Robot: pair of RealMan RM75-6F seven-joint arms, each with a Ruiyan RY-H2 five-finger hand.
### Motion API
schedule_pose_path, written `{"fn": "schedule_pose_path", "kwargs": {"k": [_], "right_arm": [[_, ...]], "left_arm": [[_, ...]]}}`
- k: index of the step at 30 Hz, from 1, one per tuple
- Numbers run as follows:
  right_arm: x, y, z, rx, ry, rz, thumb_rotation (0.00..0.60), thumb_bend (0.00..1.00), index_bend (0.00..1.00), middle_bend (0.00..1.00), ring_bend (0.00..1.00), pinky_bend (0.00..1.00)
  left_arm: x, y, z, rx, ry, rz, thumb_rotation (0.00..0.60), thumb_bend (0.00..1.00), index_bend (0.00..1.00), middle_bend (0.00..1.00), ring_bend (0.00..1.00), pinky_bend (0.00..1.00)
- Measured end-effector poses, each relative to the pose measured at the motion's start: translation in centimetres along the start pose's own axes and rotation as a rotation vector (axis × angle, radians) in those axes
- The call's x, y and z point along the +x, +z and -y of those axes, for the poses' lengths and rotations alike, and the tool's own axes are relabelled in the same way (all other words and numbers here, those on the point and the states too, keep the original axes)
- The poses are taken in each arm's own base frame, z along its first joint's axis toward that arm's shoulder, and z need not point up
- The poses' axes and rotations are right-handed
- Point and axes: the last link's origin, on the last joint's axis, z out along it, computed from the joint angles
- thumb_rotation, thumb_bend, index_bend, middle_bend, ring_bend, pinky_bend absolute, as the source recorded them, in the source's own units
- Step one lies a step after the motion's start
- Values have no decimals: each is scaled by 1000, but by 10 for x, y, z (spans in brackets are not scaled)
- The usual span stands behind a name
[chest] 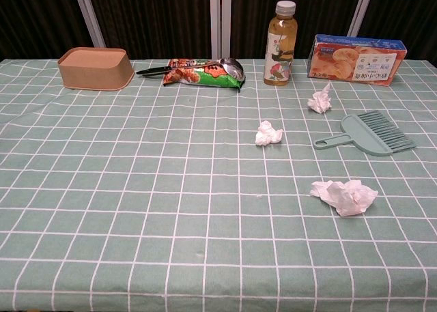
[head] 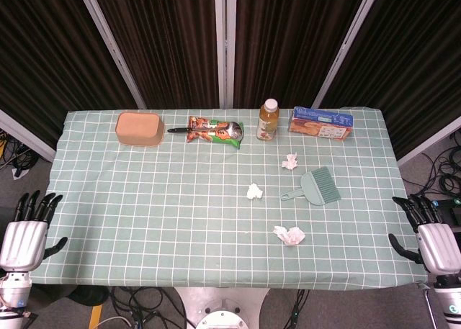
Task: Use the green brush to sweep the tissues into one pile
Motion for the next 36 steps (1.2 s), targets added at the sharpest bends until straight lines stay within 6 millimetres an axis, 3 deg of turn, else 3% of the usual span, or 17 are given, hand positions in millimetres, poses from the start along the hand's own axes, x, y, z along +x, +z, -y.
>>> {"fn": "schedule_pose_path", "kwargs": {"k": [9, 14, 21, 23, 28, 36], "right_arm": [[-1, 2, 1, 12, 1, 8, 600, 263, 111, 173, 46, 26], [-5, 14, 8, 49, 0, 33, 600, 263, 116, 205, 47, 26], [-24, 62, 29, 135, -21, 154, 600, 249, 203, 257, 46, 26], [-33, 79, 37, 159, -43, 195, 600, 188, 228, 264, 46, 25], [-66, 126, 67, 225, -162, 296, 600, 148, 268, 271, 47, 25], [-125, 180, 112, 283, -285, 332, 600, 229, 310, 280, 47, 25]], "left_arm": [[0, 0, -1, -1, -4, 4, 600, 162, 120, 119, 3, 3], [0, 1, -1, -2, -10, 4, 600, 163, 120, 119, 3, 3], [-1, 0, 1, 8, -15, 11, 600, 163, 120, 119, 4, 3], [-1, -1, 2, 16, -19, 15, 600, 162, 120, 119, 3, 3], [-4, -3, 3, 30, -25, 27, 600, 162, 120, 119, 3, 3], [-5, -2, 6, 44, -34, 34, 600, 163, 120, 119, 3, 3]]}}
